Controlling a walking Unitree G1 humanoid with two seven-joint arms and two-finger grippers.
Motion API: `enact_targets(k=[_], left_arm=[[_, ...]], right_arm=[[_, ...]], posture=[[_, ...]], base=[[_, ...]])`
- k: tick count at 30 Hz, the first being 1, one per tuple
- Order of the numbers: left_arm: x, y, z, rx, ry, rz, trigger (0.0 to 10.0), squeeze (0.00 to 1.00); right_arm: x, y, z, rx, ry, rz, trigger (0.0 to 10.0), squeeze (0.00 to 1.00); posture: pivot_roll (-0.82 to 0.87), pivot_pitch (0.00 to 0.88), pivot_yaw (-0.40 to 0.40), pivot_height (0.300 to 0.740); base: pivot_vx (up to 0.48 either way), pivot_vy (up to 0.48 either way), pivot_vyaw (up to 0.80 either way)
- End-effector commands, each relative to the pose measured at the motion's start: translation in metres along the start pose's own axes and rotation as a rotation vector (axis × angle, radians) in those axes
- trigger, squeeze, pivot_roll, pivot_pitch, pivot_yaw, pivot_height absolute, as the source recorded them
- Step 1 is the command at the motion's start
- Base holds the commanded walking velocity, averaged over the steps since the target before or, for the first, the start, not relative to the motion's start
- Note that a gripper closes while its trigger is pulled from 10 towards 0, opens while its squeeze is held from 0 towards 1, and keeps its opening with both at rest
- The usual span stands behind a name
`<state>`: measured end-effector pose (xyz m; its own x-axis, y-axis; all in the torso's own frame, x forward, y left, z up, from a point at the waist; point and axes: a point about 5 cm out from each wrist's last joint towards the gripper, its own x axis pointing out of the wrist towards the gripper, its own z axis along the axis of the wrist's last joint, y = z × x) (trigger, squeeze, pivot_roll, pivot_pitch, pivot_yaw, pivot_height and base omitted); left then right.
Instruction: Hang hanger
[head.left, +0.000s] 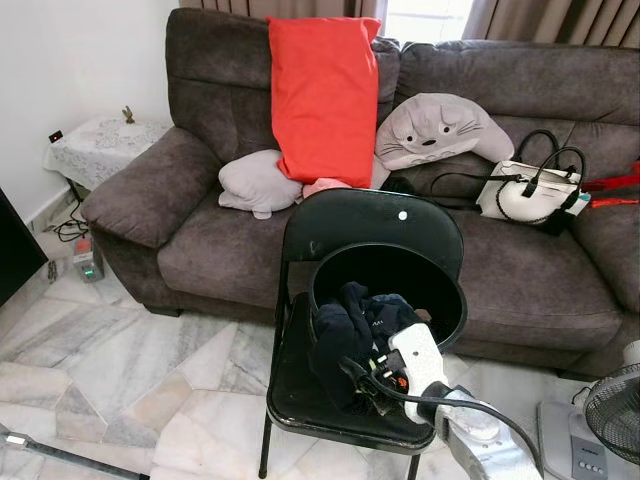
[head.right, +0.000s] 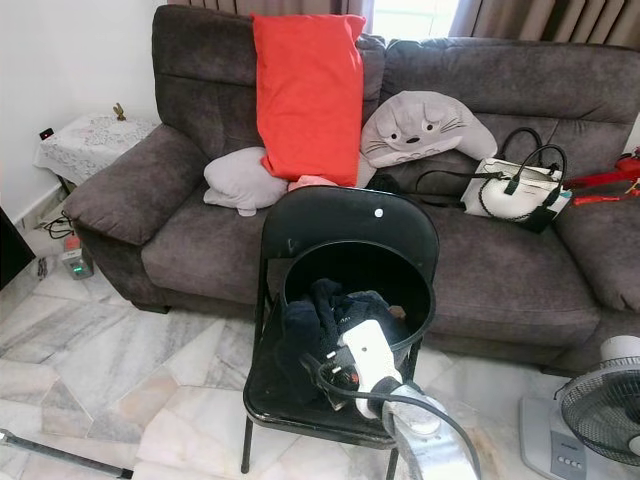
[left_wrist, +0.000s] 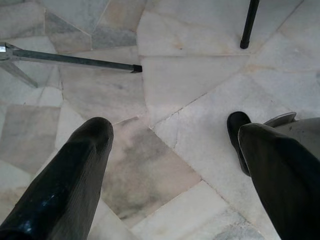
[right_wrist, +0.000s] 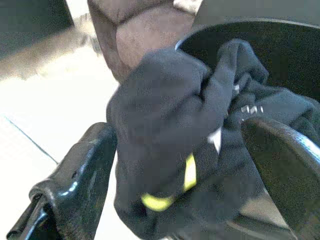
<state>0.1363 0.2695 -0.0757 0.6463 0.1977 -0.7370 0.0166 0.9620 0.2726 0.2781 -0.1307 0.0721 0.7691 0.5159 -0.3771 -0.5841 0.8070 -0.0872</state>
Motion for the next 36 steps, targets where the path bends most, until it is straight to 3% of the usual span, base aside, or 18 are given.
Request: enact_targets(k=[1,3,6,8,11,12,13,14,17,18,19,30,31,32,33,35,36], left_arm=[[0.0,-0.002,-0.003,-0.014,0.025,0.005,10.0,0.0],[0.0,-0.005,-0.004,-0.014,0.028,0.001,10.0,0.0],[0.0,-0.009,-0.004,-0.011,0.033,-0.006,10.0,0.0],[0.001,-0.01,-0.004,-0.01,0.039,-0.009,10.0,0.0],[0.001,-0.011,-0.005,-0.011,0.051,-0.011,10.0,0.0],[0.001,-0.011,-0.006,-0.011,0.055,-0.011,10.0,0.0],[0.001,-0.011,-0.006,-0.011,0.058,-0.011,10.0,0.0],[0.001,-0.012,-0.007,-0.011,0.065,-0.011,10.0,0.0],[0.0,-0.013,-0.01,-0.008,0.081,-0.015,10.0,0.0],[0.0,-0.013,-0.011,-0.01,0.087,-0.015,10.0,0.0],[-0.001,-0.014,-0.012,-0.012,0.092,-0.015,10.0,0.0],[-0.001,-0.013,-0.015,-0.005,0.115,-0.014,10.0,0.0],[-0.001,-0.012,-0.015,-0.006,0.114,-0.013,10.0,0.0],[-0.001,-0.012,-0.015,-0.006,0.113,-0.013,10.0,0.0],[-0.001,-0.012,-0.015,-0.005,0.113,-0.013,10.0,0.0],[-0.001,-0.011,-0.014,0.014,0.113,-0.024,10.0,0.0],[-0.001,-0.011,-0.014,0.018,0.113,-0.027,10.0,0.0]], right_arm=[[-0.002,0.001,-0.001,-0.112,0.046,-0.002,10.0,0.0],[-0.003,0.0,-0.003,-0.111,0.068,-0.011,10.0,0.0],[-0.004,-0.001,-0.005,0.078,0.084,-0.051,10.0,0.0],[-0.005,0.0,-0.009,0.138,0.109,-0.05,10.0,0.0],[-0.004,0.003,-0.011,0.155,0.097,-0.037,10.0,0.0],[-0.003,0.003,-0.012,0.164,0.097,-0.038,8.9,0.0],[-0.003,0.003,-0.012,0.169,0.097,-0.039,8.9,0.0],[-0.001,0.002,-0.013,0.222,0.103,-0.052,0.0,0.0],[0.003,0.003,-0.014,0.286,0.113,-0.044,0.0,0.0],[0.004,0.003,-0.016,0.28,0.129,-0.044,7.0,0.0],[0.005,0.004,-0.021,0.274,0.16,-0.04,10.0,0.0],[0.005,0.007,-0.027,0.326,0.156,-0.053,10.0,0.0],[0.006,0.007,-0.025,0.328,0.143,-0.054,6.7,0.0],[0.007,0.006,-0.024,0.331,0.134,-0.054,0.8,0.0],[0.007,0.006,-0.023,0.33,0.13,-0.049,0.0,0.0],[0.009,0.007,-0.025,0.305,0.154,-0.044,0.0,0.0],[0.009,0.007,-0.027,0.299,0.162,-0.044,8.5,0.0]], posture=[[-0.09,0.058,-0.003,0.74],[-0.09,0.063,-0.002,0.74],[-0.09,0.066,-0.002,0.74],[-0.09,0.075,-0.003,0.74],[-0.09,0.079,-0.003,0.74],[-0.09,0.079,-0.003,0.74],[-0.09,0.079,-0.003,0.74],[-0.09,0.082,-0.003,0.74],[-0.08,0.086,-0.005,0.74],[-0.08,0.086,-0.005,0.74],[-0.08,0.088,-0.008,0.74],[-0.08,0.095,-0.005,0.74],[-0.08,0.095,-0.005,0.74],[-0.07,0.094,-0.005,0.74],[-0.08,0.094,-0.005,0.74],[-0.08,0.094,-0.004,0.74],[-0.08,0.094,-0.004,0.74]], base=[[0.0,0.0,0.0],[0.0,0.0,0.0],[0.0,0.0,0.0],[0.0,0.0,0.0],[0.0,0.0,0.0],[0.0,0.0,0.0],[0.0,0.0,0.0],[0.0,0.0,0.0],[0.0,0.0,0.0],[0.0,0.0,0.0],[0.0,0.0,0.0],[0.0,0.0,0.0],[0.0,0.0,0.0],[0.0,0.0,0.0],[0.0,0.0,0.0],[0.0,0.0,0.0],[0.0,0.0,0.0]])
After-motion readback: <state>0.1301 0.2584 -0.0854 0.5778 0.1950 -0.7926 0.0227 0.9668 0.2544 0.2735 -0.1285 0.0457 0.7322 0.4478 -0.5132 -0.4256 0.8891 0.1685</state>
